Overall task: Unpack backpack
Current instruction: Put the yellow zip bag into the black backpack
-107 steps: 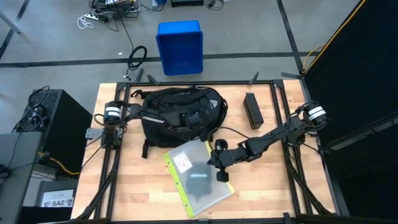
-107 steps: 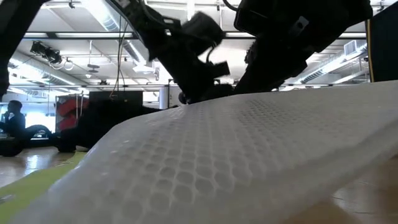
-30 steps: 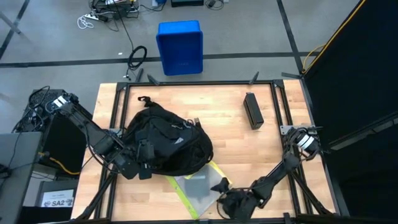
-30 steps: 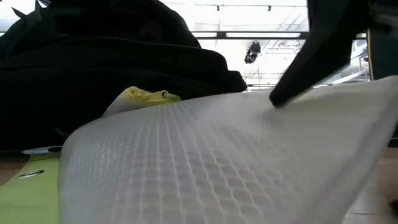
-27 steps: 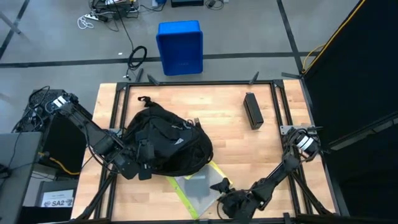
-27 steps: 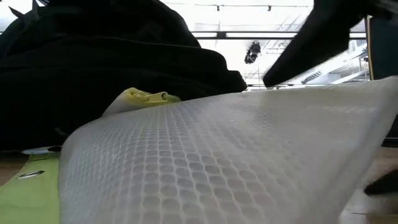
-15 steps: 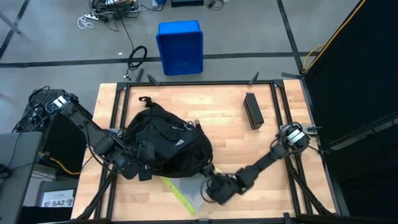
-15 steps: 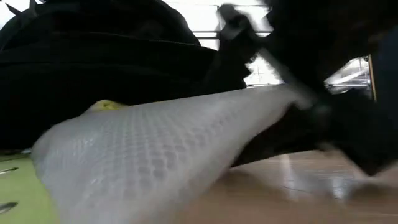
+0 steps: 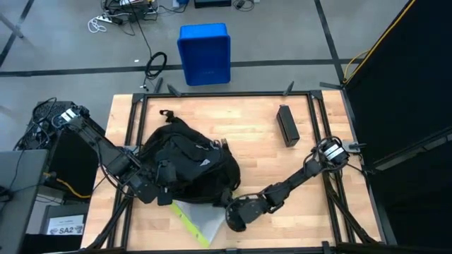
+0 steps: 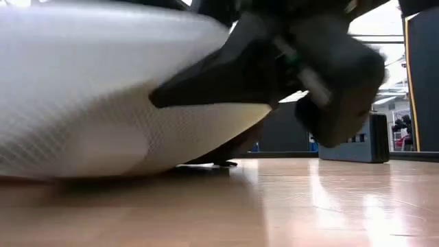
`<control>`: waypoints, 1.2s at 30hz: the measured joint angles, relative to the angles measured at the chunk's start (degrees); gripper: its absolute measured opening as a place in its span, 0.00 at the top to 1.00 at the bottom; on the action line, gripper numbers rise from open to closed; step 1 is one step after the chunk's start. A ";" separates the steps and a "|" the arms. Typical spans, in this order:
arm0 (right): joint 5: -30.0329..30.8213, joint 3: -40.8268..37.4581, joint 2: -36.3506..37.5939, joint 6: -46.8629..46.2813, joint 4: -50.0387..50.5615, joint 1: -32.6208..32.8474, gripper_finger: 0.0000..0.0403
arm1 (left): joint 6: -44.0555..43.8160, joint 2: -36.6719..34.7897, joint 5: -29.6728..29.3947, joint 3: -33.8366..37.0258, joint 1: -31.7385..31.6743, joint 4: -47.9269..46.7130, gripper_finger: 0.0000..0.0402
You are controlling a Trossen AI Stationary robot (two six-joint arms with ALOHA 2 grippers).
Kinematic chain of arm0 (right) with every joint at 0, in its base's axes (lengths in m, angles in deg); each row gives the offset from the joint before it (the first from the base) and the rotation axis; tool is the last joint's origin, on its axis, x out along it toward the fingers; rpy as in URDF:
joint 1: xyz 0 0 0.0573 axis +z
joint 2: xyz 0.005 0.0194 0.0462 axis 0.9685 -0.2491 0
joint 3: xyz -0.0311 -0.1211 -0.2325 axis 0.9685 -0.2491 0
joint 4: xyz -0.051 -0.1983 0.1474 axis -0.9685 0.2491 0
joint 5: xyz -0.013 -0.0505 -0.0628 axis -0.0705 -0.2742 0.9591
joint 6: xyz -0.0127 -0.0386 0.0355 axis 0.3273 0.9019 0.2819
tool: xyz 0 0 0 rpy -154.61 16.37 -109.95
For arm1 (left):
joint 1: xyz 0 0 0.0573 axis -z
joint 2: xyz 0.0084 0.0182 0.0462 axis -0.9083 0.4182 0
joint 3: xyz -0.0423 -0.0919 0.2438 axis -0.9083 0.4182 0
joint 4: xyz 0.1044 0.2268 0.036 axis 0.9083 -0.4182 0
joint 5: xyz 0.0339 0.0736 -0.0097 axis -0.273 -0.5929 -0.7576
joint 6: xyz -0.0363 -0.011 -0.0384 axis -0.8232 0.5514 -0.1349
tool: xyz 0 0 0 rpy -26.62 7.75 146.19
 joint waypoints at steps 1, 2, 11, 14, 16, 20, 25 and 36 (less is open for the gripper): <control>-0.52 -0.01 0.00 -1.12 0.42 -0.53 0.63 | 0.04 0.00 -0.12 0.00 0.00 0.10 1.00; -0.91 -0.01 0.00 -2.59 0.70 -0.95 0.68 | 0.04 0.00 -0.23 0.00 0.00 0.21 1.00; 9.79 -0.03 0.75 -3.37 -3.21 0.99 1.00 | 1.02 0.00 -0.54 0.00 -0.02 0.48 1.00; 14.76 -0.09 3.93 0.16 -6.11 3.09 1.00 | 1.29 0.00 -0.58 -0.02 0.00 0.44 1.00; 17.88 -0.09 7.26 3.21 -8.92 4.41 1.00 | 1.33 0.00 -0.69 -0.02 -0.02 0.25 1.00; 20.15 -0.03 13.90 9.35 -13.96 6.52 1.00 | 1.33 0.00 -0.74 -0.02 0.00 0.21 1.00; 21.41 0.01 22.12 16.43 -18.24 7.71 1.00 | 1.98 0.00 -0.58 -0.02 0.00 1.05 1.00; 17.59 0.67 29.22 20.36 -19.38 2.00 1.00 | 14.42 0.02 -1.22 -0.02 0.00 15.21 1.00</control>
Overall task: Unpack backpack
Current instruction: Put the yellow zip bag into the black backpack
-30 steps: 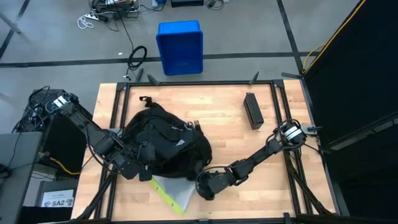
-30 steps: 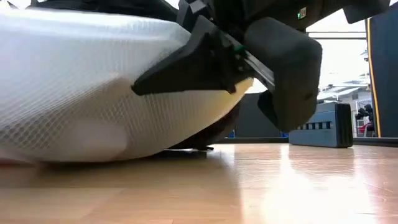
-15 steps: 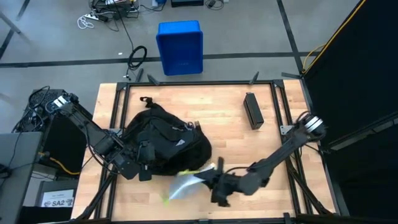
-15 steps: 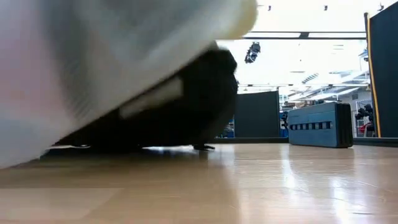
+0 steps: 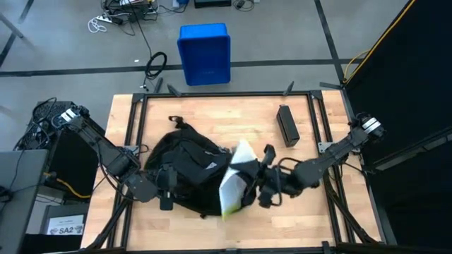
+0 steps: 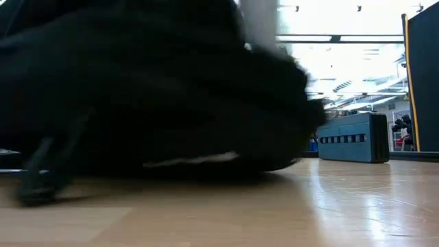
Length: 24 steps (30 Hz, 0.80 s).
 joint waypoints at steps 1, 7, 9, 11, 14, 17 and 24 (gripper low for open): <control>-0.33 0.40 -0.06 -0.08 0.60 -0.55 1.00 | 1.71 0.00 -1.24 0.00 0.00 2.33 1.00; -5.58 2.73 -0.07 -2.88 0.87 -3.51 1.00 | 9.18 0.00 -7.31 0.00 -0.56 16.19 1.00; -5.88 2.87 -0.07 -3.55 1.02 -4.12 1.00 | 11.30 0.00 -8.85 0.00 -1.07 20.02 1.00; -6.95 3.00 0.00 -5.95 3.23 -4.48 1.00 | 14.06 0.00 -9.85 0.00 -1.47 23.60 1.00; -7.78 3.00 0.02 -11.27 10.34 -4.75 1.00 | 18.87 0.02 -10.67 0.02 -2.19 28.76 1.00; -8.70 3.00 0.00 -17.86 19.20 -5.08 1.00 | 24.12 0.01 -11.23 0.02 -2.32 34.28 1.00; -15.93 3.00 -0.02 -29.72 32.28 -6.89 1.00 | 31.10 0.04 -11.38 0.02 -3.10 42.37 1.00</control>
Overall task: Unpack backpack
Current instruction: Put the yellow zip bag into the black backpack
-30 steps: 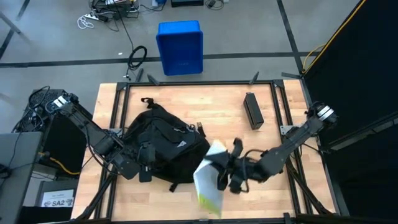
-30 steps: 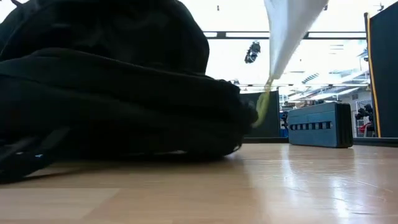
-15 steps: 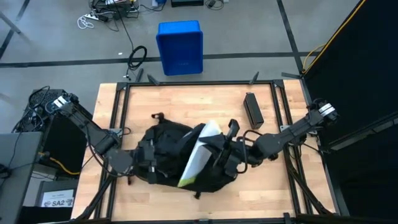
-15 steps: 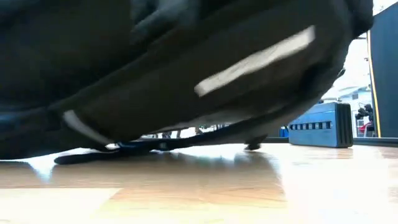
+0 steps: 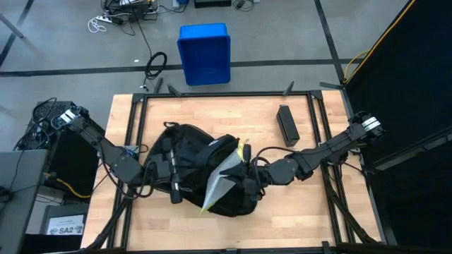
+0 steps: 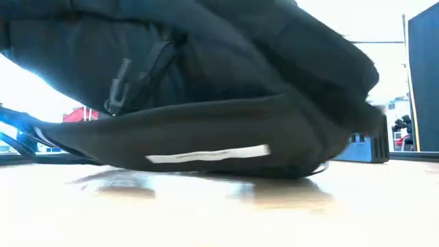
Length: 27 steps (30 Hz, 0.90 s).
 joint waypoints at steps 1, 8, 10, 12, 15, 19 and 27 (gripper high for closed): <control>-0.92 0.00 0.00 -1.07 0.98 -0.44 1.00 | 0.87 0.00 0.00 0.00 -0.18 0.79 1.00; -6.63 -0.02 -2.80 -4.44 0.71 -5.20 1.00 | 2.48 -0.02 9.40 0.00 -2.60 5.52 1.00; -8.18 -0.04 -3.99 -4.26 0.03 -6.57 1.00 | 2.48 -0.02 12.41 0.00 -3.47 5.66 1.00; -9.51 -0.02 -5.08 -4.26 -1.66 -7.93 1.00 | 2.26 -0.02 15.63 0.02 -4.28 5.15 1.00; -9.52 -0.10 -6.87 -3.70 -4.21 -9.78 1.00 | 2.06 0.27 20.62 0.02 -5.12 4.09 1.00; -7.67 -0.13 -8.74 -3.64 -9.26 -12.49 1.00 | 0.60 0.50 25.09 0.00 -5.25 1.28 1.00; -7.95 -0.22 -9.62 -5.18 -12.62 -13.33 0.99 | -6.06 0.60 23.17 -0.13 -5.14 -10.81 1.00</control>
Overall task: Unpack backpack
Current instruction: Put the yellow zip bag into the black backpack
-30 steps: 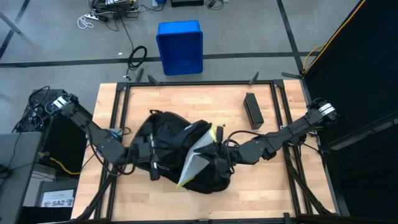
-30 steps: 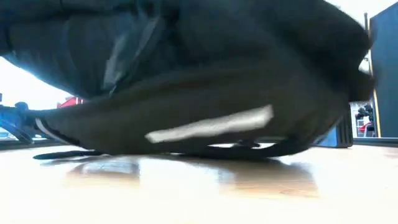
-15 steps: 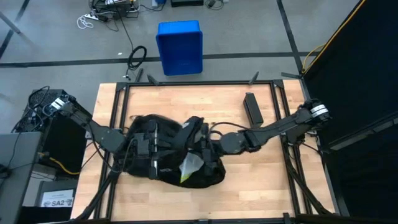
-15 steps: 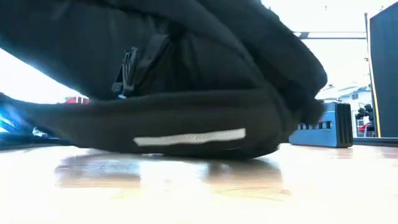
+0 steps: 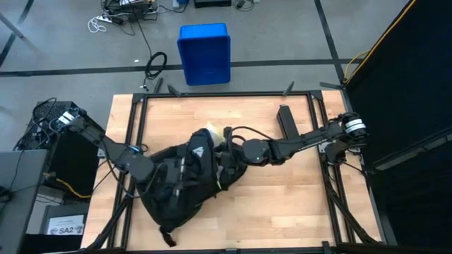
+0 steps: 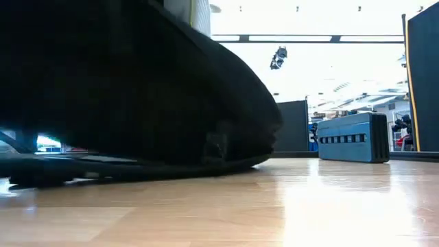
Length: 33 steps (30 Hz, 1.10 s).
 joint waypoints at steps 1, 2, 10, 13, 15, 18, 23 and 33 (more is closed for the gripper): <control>-0.07 0.00 0.16 -0.03 0.77 0.50 0.98 | -1.04 0.21 -0.87 0.00 0.03 -1.50 1.00; -0.13 0.00 0.31 0.02 1.97 1.11 0.96 | -2.19 0.46 -1.57 0.08 0.06 -2.41 1.00; 0.92 0.09 0.83 -0.67 9.77 5.71 0.61 | -6.69 0.80 -2.59 3.33 0.04 -4.90 1.00; 4.22 0.09 0.88 -0.75 11.13 7.26 0.47 | -7.90 0.82 -2.49 4.42 0.04 -4.83 1.00; 8.25 0.09 1.37 0.56 13.21 8.29 0.39 | -8.74 0.82 -2.75 5.26 0.02 -4.73 1.00; 15.46 0.08 2.87 2.85 15.35 9.93 0.31 | -9.88 0.82 -3.10 6.28 -0.02 -4.73 1.00; 20.88 0.09 7.50 2.62 16.87 12.87 0.28 | -11.55 1.13 -3.12 8.03 -0.02 -4.71 1.00; 22.76 0.17 13.19 -5.72 24.45 15.30 0.34 | -13.21 1.24 -2.73 13.62 -0.02 0.70 1.00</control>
